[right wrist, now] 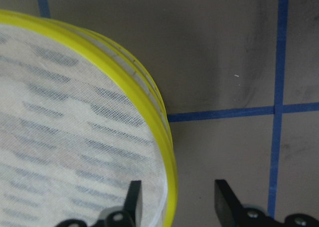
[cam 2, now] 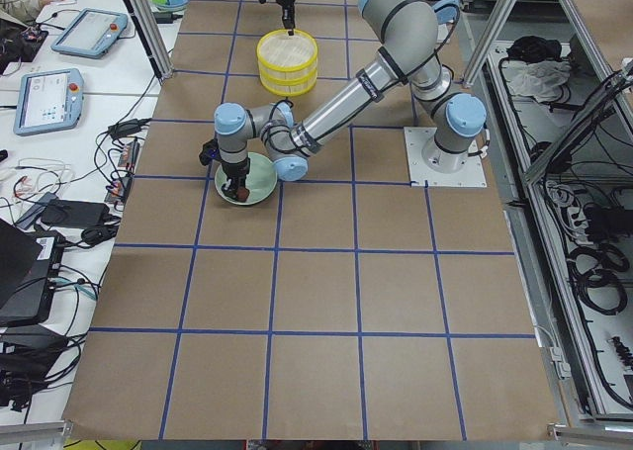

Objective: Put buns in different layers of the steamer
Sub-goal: 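Grasp brown bun with left gripper while right gripper releases the tier, then carry brown bun over top tier with left gripper while right gripper rises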

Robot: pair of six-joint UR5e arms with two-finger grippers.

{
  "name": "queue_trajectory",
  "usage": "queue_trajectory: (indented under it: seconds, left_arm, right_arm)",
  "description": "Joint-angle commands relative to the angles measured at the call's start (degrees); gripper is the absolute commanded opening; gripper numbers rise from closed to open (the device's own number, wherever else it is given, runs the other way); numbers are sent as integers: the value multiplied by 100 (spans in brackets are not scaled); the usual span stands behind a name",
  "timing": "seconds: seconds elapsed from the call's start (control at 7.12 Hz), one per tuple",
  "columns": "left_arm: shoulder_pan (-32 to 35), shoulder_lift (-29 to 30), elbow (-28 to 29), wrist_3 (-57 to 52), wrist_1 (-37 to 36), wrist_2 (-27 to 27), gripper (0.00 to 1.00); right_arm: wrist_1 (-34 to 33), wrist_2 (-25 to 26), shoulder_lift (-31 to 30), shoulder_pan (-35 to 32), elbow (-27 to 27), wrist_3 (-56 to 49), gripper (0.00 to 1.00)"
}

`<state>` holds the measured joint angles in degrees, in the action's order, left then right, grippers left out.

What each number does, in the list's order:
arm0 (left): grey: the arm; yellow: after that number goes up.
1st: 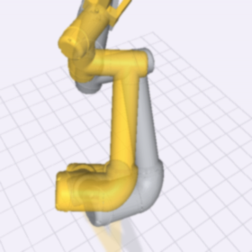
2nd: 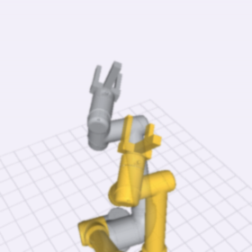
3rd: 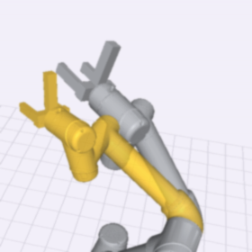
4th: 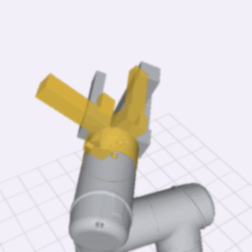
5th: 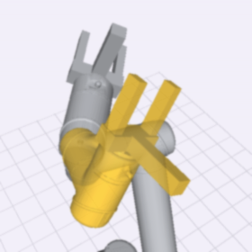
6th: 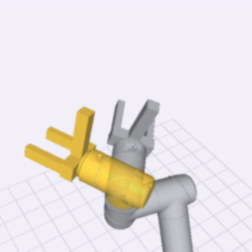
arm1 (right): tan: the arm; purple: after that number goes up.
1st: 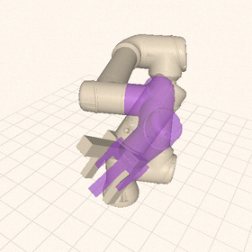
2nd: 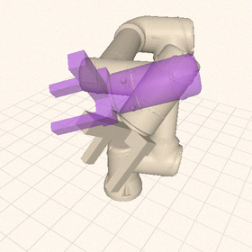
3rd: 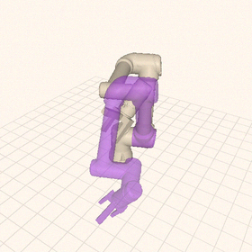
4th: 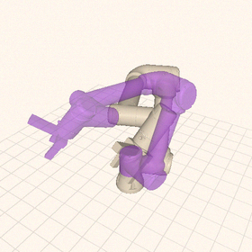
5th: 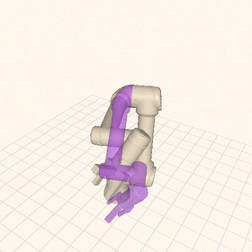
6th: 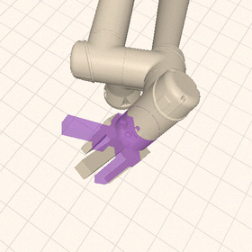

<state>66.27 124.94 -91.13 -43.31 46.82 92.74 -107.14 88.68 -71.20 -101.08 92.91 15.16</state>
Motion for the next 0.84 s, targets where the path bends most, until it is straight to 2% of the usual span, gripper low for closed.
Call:
queue_trajectory:
  seconds: [0.0, 0.28, 0.56, 0.7]
  left_arm:
    - [0, -48, 7, 59, 2, 7, 0]
    - [61, -206, 16, 323, -24, -81, 0]
    - [559, -618, 16, 1160, -15, -90, 0]
    - [963, -802, 16, 1662, -15, -264, 0]
  right_arm:
    - [837, -26, -908, 114, -132, -57, 100]
    - [2094, -69, -1525, 324, -841, -92, 100]
    - [2529, -149, -1730, 606, -1152, -172, 100]
    - [2601, -62, -1878, 607, -1065, -189, 100]
